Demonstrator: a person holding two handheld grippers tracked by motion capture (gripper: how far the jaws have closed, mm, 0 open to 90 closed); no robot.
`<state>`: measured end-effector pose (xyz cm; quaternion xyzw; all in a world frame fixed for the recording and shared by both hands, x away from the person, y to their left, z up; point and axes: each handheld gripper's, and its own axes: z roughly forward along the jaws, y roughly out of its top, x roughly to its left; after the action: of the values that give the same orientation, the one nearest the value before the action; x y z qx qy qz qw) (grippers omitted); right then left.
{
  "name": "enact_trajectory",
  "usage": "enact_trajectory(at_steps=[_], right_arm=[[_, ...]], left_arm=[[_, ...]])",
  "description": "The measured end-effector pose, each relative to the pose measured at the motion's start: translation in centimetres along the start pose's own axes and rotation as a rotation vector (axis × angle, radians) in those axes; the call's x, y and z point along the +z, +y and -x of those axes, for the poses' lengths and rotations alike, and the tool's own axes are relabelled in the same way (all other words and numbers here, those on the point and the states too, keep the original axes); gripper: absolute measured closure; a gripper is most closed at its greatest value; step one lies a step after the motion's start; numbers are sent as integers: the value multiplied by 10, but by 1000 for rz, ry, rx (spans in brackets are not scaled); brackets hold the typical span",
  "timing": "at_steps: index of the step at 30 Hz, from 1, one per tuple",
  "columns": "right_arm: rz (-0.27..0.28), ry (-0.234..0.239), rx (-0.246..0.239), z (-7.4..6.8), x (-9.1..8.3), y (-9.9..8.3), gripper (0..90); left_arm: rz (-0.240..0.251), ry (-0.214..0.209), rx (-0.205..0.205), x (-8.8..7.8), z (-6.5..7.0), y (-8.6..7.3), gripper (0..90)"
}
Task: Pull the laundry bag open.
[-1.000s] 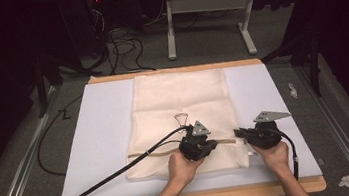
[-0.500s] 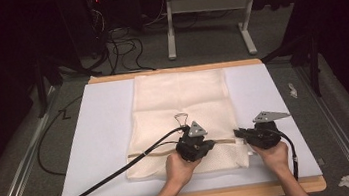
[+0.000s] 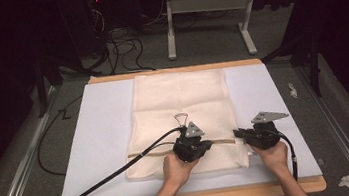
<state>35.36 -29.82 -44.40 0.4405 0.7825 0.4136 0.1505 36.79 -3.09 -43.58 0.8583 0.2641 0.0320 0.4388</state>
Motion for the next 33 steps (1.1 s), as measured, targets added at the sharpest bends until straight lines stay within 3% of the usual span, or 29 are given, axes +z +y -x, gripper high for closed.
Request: enact_trajectory(at_steps=[13, 16, 21, 29, 33], right_arm=[[-5, -3, -4, -1, 1, 2, 879], [-12, -11, -11, -2, 1, 1, 880], [-20, -5, 9, 0, 2, 0, 880], [-26, -12, 4, -1, 4, 0, 881], [-31, -12, 13, 0, 2, 0, 881]], left_arm=[[9, -13, -17, -1, -2, -2, 870], [-1, 8, 7, -4, -2, -4, 871], [15, -13, -47, -5, -10, -8, 871], [22, 7, -30, -10, -9, -11, 871], [26, -1, -54, -14, -15, -14, 871]])
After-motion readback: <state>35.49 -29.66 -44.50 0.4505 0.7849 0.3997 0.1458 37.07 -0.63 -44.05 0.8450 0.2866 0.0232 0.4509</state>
